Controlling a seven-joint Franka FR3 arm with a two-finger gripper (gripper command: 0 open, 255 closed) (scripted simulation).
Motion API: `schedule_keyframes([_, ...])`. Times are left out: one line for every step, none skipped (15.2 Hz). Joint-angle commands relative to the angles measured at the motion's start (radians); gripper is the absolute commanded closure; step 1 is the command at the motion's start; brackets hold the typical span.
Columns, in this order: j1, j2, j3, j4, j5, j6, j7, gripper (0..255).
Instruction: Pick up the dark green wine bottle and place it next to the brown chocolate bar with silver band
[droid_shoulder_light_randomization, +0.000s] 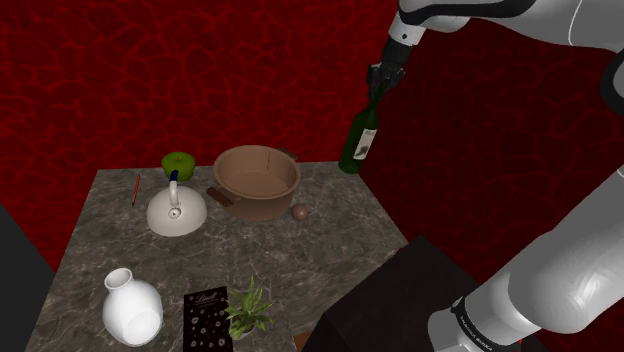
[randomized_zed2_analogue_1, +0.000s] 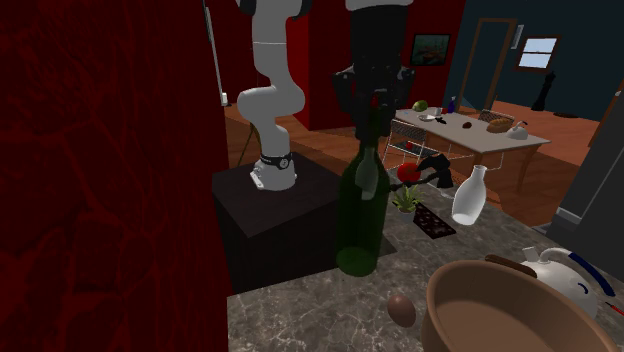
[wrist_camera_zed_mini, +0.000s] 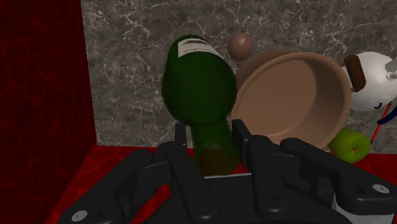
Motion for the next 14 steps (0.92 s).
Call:
schedule_keyframes([0.0, -0.001, 0.0, 0.028, 0.0, -0.028, 0.0, 255])
schedule_keyframes([-0.001, 0.001, -0.001, 0.043, 0.0, -0.042, 0.0, 255])
schedule_keyframes([-0.001, 0.002, -0.001, 0.058, 0.0, -0.056, 0.0, 255])
schedule_keyframes([-0.001, 0.004, -0.001, 0.074, 0.001, -0.07, 0.0, 255])
schedule_keyframes([-0.001, 0.006, -0.001, 0.09, 0.001, -0.084, -0.001, 255])
schedule_keyframes([-0.001, 0.008, -0.001, 0.106, 0.001, -0.098, -0.001, 255])
schedule_keyframes([-0.002, 0.011, -0.001, 0.123, 0.002, -0.112, -0.001, 255])
schedule_keyframes([-0.002, 0.014, -0.001, 0.14, 0.002, -0.127, -0.001, 255])
schedule_keyframes([-0.002, 0.017, -0.002, 0.158, 0.003, -0.141, -0.001, 255])
schedule_keyframes([-0.003, 0.02, -0.002, 0.176, 0.003, -0.156, -0.001, 255])
schedule_keyframes([-0.003, 0.024, -0.002, 0.194, 0.004, -0.17, -0.002, 255])
schedule_keyframes([-0.004, 0.028, -0.002, 0.213, 0.005, -0.185, -0.002, 255])
schedule_keyframes([-0.004, 0.033, -0.003, 0.233, 0.006, -0.2, -0.002, 255])
schedule_keyframes([-0.005, 0.037, -0.003, 0.252, 0.007, -0.216, -0.003, 255])
